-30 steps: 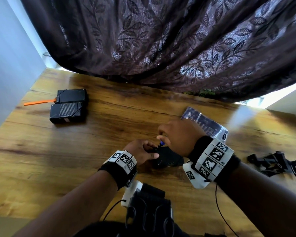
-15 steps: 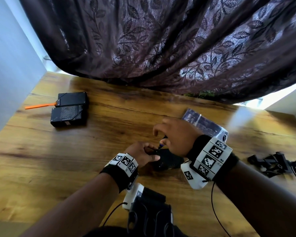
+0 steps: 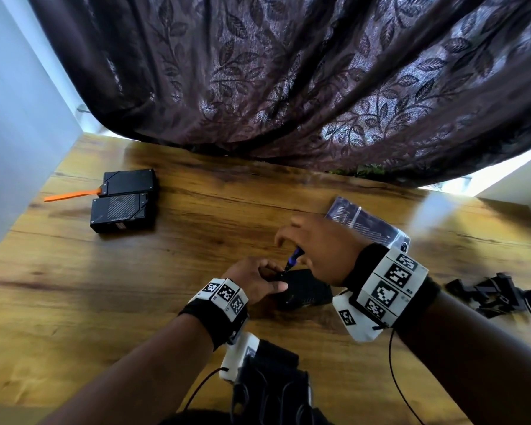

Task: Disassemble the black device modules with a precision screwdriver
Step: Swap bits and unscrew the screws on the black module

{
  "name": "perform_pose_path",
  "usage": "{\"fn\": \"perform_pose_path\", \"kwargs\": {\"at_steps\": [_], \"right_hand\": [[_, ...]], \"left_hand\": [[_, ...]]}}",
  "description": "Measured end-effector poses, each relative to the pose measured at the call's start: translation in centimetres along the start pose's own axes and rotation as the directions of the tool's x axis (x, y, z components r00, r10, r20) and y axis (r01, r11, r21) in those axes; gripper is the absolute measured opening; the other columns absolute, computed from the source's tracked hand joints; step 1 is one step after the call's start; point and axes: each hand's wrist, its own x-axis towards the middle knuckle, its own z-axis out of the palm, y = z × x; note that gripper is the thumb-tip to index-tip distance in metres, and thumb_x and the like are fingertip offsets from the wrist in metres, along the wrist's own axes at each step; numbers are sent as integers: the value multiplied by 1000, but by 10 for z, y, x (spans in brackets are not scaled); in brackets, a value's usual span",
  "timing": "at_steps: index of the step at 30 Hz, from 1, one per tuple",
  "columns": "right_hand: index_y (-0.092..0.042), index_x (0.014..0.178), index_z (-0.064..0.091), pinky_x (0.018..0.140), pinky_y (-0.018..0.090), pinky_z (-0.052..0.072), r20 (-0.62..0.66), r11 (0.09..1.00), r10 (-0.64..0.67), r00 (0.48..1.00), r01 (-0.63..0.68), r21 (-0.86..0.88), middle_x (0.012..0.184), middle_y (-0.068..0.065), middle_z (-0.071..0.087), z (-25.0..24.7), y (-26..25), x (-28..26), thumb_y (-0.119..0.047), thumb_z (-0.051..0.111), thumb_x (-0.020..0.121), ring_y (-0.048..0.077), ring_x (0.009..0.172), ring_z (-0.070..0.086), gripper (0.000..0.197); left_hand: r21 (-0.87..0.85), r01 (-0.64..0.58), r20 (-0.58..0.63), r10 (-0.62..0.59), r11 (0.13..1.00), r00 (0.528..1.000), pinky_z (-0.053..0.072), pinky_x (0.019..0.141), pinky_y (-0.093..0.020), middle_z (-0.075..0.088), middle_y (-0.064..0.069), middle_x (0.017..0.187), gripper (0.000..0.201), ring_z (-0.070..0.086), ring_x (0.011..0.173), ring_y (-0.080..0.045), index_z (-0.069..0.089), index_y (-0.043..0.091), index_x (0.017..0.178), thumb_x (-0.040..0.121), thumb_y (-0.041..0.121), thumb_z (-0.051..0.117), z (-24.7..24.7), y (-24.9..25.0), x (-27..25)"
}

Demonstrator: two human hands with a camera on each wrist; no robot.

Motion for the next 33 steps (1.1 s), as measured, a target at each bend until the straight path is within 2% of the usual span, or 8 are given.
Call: {"fn": "perform_pose_path", "kwargs": {"at_steps": [7,12,16,19,22,25,29,33], "right_hand": [[-24,105,61,81,37,55,35,997,35,999,-33,-63,105,-6,52,-7,-7,-4,-28,65,94,15,92,55,13],[-19,100,62,80,39,56,82,981,93,992,-77,-178,100,3,66,-9,-8,5,-37,57,100,20,86,61,19],[-16,106,64,78,38,53,105,978,119,987,-98,-185,103,5,65,-14,-4,3,-44,49,104,22,86,59,32],[-20,120,56,80,37,54,81,991,37,996,-26,-133,117,2,49,-16,-3,-2,-32,66,95,20,92,56,29],[-20,117,58,79,36,52,108,980,-112,988,128,-151,115,0,45,-17,-12,-2,-14,69,90,17,98,49,30],[-17,116,62,78,38,54,145,957,-169,975,197,-211,112,1,47,-17,-24,2,-16,65,92,19,99,48,24],[-18,105,63,73,34,53,121,972,-104,987,127,-200,101,-3,43,-17,-24,5,-17,68,92,18,87,51,14],[-16,111,62,79,37,54,136,977,-15,991,44,-207,105,0,51,-13,-22,5,-30,63,99,18,88,54,18]], "left_hand": [[21,-10,-5,10,1000,1000,49,77,-21,70,20,103,25,64,97,-4,59,56,89,79,50,82,-1,4,-5],[36,-20,5,20,999,1000,50,79,-21,69,23,99,25,64,96,-1,62,55,93,78,51,82,-1,2,-3],[44,-29,10,28,999,1000,47,75,-16,68,25,96,25,62,90,6,62,53,96,80,49,81,-1,3,-3],[57,-26,-1,27,998,1000,45,73,-15,66,24,96,26,63,93,0,61,51,97,80,50,81,-2,5,-5],[66,-19,-4,20,998,1000,48,80,-22,66,24,95,24,64,96,-5,59,51,91,80,52,80,-3,6,-6],[83,-12,-7,13,996,1000,41,66,-19,59,23,85,26,57,81,0,54,45,80,82,52,78,-3,9,-8],[48,-3,-8,3,999,1000,52,82,-25,66,24,99,24,63,97,-3,58,52,90,80,52,80,-1,6,-7],[7,-14,-20,15,1000,1000,41,66,-16,62,27,92,28,56,85,4,58,52,101,83,49,79,1,6,-10]]}}
